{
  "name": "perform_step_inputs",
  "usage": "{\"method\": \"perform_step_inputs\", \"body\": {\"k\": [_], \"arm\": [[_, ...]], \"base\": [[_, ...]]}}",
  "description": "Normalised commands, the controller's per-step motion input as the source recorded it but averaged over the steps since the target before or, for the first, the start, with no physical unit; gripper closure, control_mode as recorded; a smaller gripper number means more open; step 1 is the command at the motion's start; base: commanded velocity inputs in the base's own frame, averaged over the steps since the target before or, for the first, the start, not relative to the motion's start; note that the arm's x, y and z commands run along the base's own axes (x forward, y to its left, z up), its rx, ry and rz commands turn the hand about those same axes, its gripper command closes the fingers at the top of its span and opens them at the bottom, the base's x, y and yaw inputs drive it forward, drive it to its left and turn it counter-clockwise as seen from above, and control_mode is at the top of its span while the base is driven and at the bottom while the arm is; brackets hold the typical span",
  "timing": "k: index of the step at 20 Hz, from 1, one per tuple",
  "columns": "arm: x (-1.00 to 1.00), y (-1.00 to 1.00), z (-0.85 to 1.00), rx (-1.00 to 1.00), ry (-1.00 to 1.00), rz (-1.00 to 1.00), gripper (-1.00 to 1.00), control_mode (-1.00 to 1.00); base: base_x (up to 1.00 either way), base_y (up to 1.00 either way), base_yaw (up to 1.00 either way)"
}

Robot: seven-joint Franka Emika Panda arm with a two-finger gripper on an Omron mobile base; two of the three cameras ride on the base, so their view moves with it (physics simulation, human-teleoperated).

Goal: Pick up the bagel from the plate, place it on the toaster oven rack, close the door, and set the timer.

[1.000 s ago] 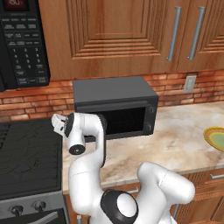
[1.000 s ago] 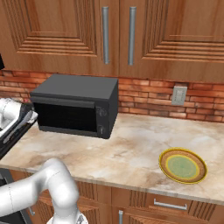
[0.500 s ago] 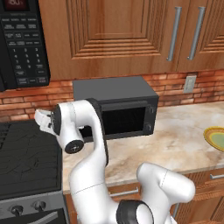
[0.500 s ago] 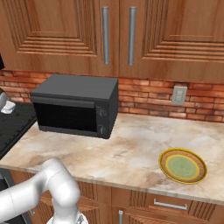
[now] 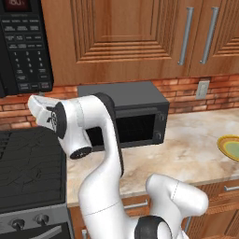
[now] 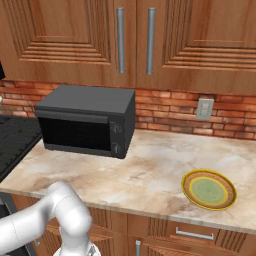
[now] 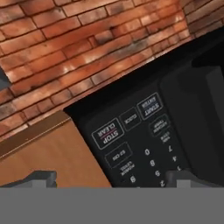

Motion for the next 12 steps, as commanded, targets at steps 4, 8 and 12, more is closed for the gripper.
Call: {"method": "perform_step_inputs", "body": {"k": [4, 8, 12], "arm": [[-0.28, 0.00, 0.66, 0.26, -0.36, -0.02, -1.00, -1.00], [-0.45, 0.00, 0.36, 0.32, -0.39, -0.11, -1.00, -1.00], [-0.51, 0.00, 0.17, 0.36, -0.38, -0.16, -1.00, -1.00]], "base": [[0.00, 0.00, 0.00], [0.00, 0.00, 0.00], [0.00, 0.00, 0.00]]}}
